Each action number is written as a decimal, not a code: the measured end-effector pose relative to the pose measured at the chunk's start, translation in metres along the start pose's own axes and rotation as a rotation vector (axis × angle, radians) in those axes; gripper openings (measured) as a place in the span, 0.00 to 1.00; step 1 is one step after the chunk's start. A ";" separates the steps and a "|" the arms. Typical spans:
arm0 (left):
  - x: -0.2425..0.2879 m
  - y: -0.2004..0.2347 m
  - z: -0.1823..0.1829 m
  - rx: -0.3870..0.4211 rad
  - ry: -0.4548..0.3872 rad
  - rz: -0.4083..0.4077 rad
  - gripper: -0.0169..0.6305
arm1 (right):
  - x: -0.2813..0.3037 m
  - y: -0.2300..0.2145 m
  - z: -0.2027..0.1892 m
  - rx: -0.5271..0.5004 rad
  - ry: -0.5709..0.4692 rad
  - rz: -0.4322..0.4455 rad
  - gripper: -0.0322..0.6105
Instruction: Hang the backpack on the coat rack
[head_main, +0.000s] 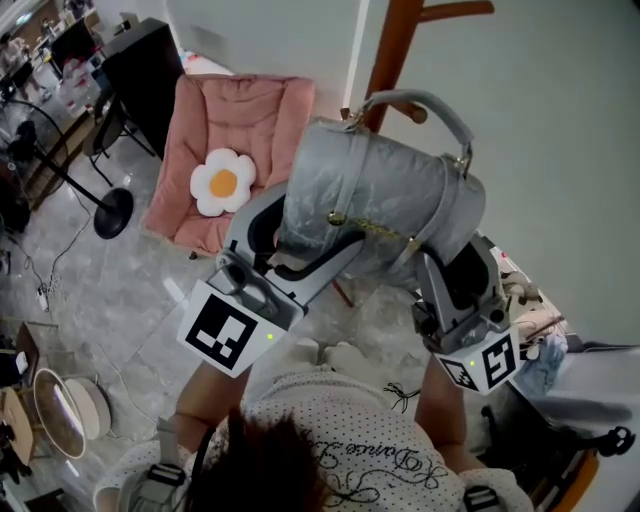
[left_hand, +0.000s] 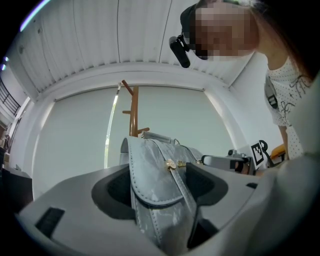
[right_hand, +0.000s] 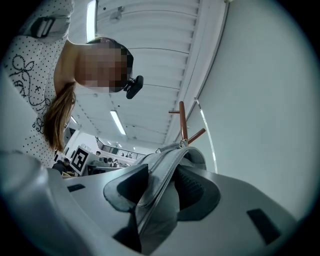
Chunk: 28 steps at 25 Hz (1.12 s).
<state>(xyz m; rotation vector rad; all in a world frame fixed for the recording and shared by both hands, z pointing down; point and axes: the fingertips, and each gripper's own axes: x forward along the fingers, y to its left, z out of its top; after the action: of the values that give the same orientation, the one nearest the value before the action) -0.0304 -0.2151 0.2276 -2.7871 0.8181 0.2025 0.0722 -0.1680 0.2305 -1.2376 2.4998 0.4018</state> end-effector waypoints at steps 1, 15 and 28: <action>0.002 0.000 -0.002 -0.004 0.000 -0.002 0.50 | 0.000 -0.001 -0.001 0.000 0.003 -0.002 0.32; 0.011 0.001 -0.014 -0.004 0.028 0.062 0.50 | 0.001 -0.020 -0.014 0.035 0.037 0.054 0.33; 0.011 0.003 -0.025 -0.047 0.092 0.104 0.50 | 0.003 -0.024 -0.029 0.086 0.084 0.083 0.33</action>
<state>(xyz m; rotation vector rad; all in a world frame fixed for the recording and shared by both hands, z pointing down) -0.0214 -0.2297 0.2486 -2.8183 0.9942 0.1131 0.0857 -0.1951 0.2528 -1.1429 2.6171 0.2637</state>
